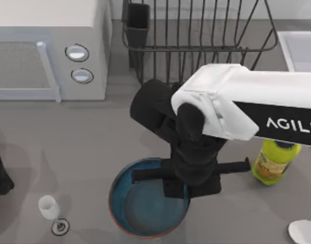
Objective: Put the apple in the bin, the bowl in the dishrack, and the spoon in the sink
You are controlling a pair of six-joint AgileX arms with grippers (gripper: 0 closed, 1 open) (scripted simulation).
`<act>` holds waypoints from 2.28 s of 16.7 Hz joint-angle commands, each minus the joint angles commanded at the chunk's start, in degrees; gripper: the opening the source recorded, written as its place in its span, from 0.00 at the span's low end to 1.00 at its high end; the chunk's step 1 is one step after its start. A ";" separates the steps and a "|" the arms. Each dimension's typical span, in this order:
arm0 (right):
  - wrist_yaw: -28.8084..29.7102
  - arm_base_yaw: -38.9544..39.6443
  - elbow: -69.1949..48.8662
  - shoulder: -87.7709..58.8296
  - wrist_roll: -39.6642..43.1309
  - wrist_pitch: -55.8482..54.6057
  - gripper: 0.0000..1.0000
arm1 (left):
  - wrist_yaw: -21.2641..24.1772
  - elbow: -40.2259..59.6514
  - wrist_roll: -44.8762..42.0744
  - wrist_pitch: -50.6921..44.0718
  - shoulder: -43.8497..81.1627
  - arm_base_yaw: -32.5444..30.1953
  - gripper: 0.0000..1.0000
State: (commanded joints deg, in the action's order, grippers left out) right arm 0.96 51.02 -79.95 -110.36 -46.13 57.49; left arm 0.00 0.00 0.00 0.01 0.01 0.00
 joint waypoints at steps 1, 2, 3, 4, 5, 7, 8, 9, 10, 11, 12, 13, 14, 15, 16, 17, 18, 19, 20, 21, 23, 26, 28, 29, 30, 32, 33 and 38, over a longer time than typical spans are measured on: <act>0.17 0.16 -0.85 0.53 -0.13 1.54 0.00 | 0.00 0.00 0.00 0.00 0.00 0.00 1.00; 0.27 -0.25 -1.69 1.05 0.05 3.14 0.00 | 0.00 0.00 0.00 0.00 0.00 0.00 1.00; 0.31 -1.12 -2.54 1.54 0.50 4.80 0.00 | 0.00 0.00 0.00 0.00 0.00 0.00 1.00; 0.25 -2.33 -3.45 1.97 1.20 6.48 0.00 | 0.00 0.00 0.00 0.00 0.00 0.00 1.00; 0.10 -3.75 -4.45 2.33 2.03 8.11 0.00 | 0.00 0.00 0.00 0.00 0.00 0.00 1.00; -0.37 -6.81 -6.52 2.85 3.81 10.97 0.00 | 0.00 0.00 0.00 0.00 0.00 0.00 1.00; -0.61 -8.12 -7.44 2.95 4.58 12.10 0.00 | 0.00 0.00 0.00 0.00 0.00 0.00 1.00; -0.79 -9.06 -8.12 2.96 5.18 12.94 0.00 | 0.00 0.00 0.00 0.00 0.00 0.00 1.00; -0.87 -9.51 -8.45 2.94 5.49 13.39 0.00 | 0.00 0.00 0.00 0.00 0.00 0.00 1.00; -0.88 -9.55 -8.49 2.93 5.52 13.44 0.00 | 0.00 0.00 0.00 0.00 0.00 0.00 1.00; -0.88 -9.55 -8.49 2.93 5.52 13.44 0.00 | 0.00 0.00 0.00 0.00 0.00 0.00 1.00; -0.88 -9.55 -8.49 2.93 5.52 13.44 0.00 | 0.00 0.00 0.00 0.00 0.00 0.00 1.00; -0.81 -9.32 -8.32 2.71 5.42 13.28 0.00 | 0.00 0.00 0.00 0.00 0.00 0.00 1.00; -0.72 -9.29 -8.32 2.74 5.47 13.19 0.00 | 0.00 0.00 0.00 0.00 0.00 0.00 1.00; -0.10 -9.11 -8.31 2.95 5.81 12.57 0.00 | 0.00 0.00 0.00 0.00 0.00 0.00 1.00; 1.07 -8.77 -8.29 3.33 6.47 11.38 0.00 | 0.00 0.00 0.00 0.00 0.00 0.00 1.00; 2.78 -8.30 -8.24 3.91 7.42 9.59 0.00 | 0.00 0.00 0.00 0.00 0.00 0.00 1.00; 5.01 -7.69 -8.15 4.69 8.68 7.16 0.00 | 0.00 0.00 0.00 0.00 0.00 0.00 1.00; 7.68 -6.98 -8.04 5.63 10.17 4.18 0.00 | 0.00 0.00 0.00 0.00 0.00 0.00 1.00; 10.75 -6.16 -7.91 6.69 11.89 0.75 0.00 | 0.00 0.00 0.00 0.00 0.00 0.00 1.00; 17.88 -4.29 -7.52 9.29 15.97 -6.98 0.00 | 0.00 0.00 0.00 0.00 0.00 0.00 1.00; 29.78 -1.10 -6.55 14.06 23.25 -20.67 0.00 | 0.00 0.00 0.00 0.00 0.00 0.00 1.00; 37.90 1.24 -5.75 17.46 28.53 -30.92 0.00 | 0.00 0.00 0.00 0.00 0.00 0.00 1.00; 41.85 2.41 -5.30 19.16 31.16 -35.91 0.00 | 0.00 0.00 0.00 0.00 0.00 0.00 1.00; 45.58 3.54 -4.81 20.83 33.70 -40.48 0.00 | 0.00 0.00 0.00 0.00 0.00 0.00 1.00; 52.16 5.61 -3.84 23.87 38.32 -47.99 0.00 | 0.00 0.00 0.00 0.00 0.00 0.00 1.00; 54.79 6.52 -3.41 25.13 40.27 -50.84 0.00 | 0.00 0.00 0.00 0.00 0.00 0.00 1.00; 59.85 8.44 -2.41 27.78 44.32 -56.14 0.00 | 0.00 0.00 0.00 0.00 0.00 0.00 1.00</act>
State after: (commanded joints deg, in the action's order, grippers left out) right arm 60.82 59.46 -82.37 -82.58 -1.81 1.35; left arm 0.00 0.00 0.00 0.01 0.01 0.00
